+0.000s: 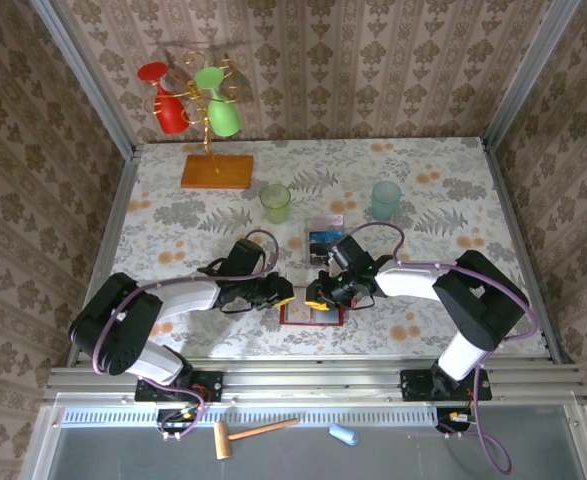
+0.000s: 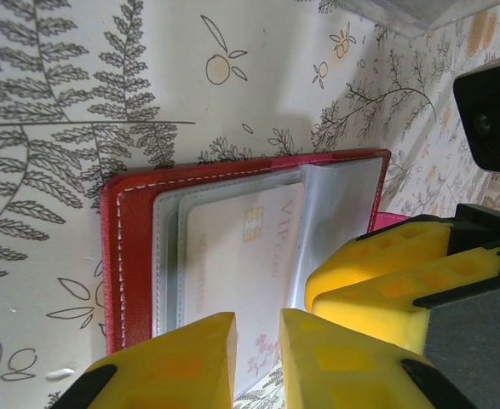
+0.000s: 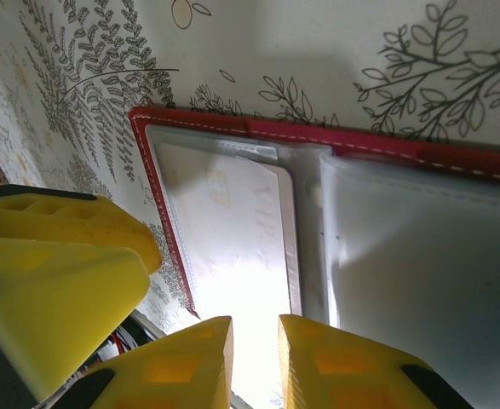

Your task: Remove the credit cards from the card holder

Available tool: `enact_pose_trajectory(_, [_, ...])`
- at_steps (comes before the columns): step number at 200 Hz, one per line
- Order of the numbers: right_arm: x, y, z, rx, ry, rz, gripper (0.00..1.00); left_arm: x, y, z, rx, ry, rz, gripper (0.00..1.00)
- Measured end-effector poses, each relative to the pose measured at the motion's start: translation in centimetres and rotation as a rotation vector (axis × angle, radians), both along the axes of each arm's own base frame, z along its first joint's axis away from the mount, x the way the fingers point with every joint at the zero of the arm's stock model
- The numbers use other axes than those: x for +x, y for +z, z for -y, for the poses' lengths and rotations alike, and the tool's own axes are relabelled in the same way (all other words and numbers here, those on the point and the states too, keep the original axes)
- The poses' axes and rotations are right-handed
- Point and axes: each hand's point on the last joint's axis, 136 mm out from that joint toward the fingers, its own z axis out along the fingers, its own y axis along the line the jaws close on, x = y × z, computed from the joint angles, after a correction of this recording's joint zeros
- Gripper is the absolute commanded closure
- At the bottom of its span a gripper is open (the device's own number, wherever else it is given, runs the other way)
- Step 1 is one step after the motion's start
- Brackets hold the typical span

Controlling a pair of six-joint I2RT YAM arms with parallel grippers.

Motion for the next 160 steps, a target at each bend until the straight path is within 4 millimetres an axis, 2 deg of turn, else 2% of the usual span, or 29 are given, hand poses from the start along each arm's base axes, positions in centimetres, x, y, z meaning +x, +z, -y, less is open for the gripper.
enact_pose_trajectory(160, [-0.2,-0.91,0.03,-0.025,0.014,-0.011,0.77,-0.26,-0.61,-0.21,0.011,0.0,-0.014,0.79])
